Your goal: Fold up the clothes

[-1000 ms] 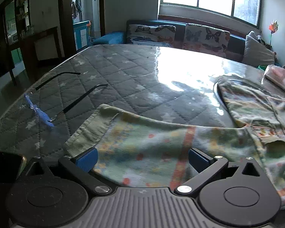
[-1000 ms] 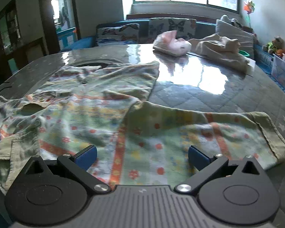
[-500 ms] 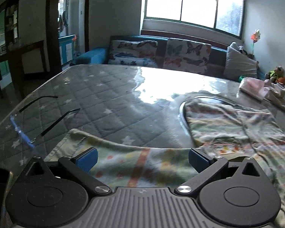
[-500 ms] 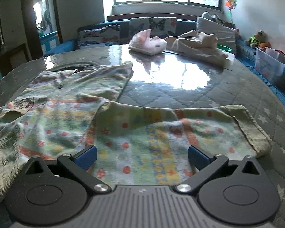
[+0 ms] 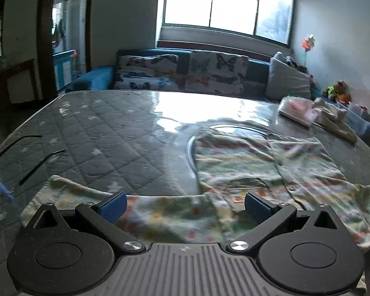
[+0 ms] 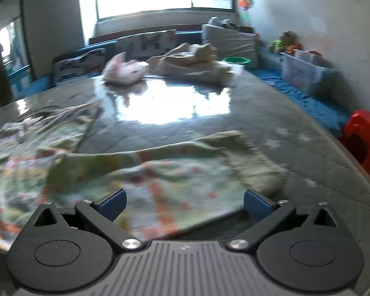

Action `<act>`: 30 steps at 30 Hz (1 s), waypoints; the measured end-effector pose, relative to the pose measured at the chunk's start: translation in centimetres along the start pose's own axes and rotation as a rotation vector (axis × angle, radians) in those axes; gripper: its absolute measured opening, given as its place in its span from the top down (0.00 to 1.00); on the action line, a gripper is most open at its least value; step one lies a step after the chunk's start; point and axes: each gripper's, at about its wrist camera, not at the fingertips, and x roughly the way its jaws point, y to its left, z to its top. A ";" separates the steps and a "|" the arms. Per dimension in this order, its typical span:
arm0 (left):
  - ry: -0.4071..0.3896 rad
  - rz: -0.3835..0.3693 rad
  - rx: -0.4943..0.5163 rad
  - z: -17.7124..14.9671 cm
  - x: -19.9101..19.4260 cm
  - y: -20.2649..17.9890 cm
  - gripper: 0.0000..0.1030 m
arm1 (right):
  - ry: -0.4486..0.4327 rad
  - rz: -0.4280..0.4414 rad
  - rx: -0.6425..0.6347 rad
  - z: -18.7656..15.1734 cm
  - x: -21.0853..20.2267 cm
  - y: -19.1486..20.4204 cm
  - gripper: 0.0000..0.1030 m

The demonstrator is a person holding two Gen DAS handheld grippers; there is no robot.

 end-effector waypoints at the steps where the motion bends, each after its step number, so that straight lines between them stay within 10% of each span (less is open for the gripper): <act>1: 0.002 -0.004 0.003 0.0 0.1 -0.3 0.00 | -0.003 -0.009 0.013 0.0 0.0 -0.5 0.03; 17: 0.046 -0.060 0.050 -0.4 1.2 -4.3 0.00 | -0.018 -0.071 0.113 1.0 1.0 -5.3 0.33; 30: 0.079 -0.071 0.037 -1.0 1.6 -4.5 0.00 | -0.013 -0.032 0.126 1.6 0.6 -5.3 0.90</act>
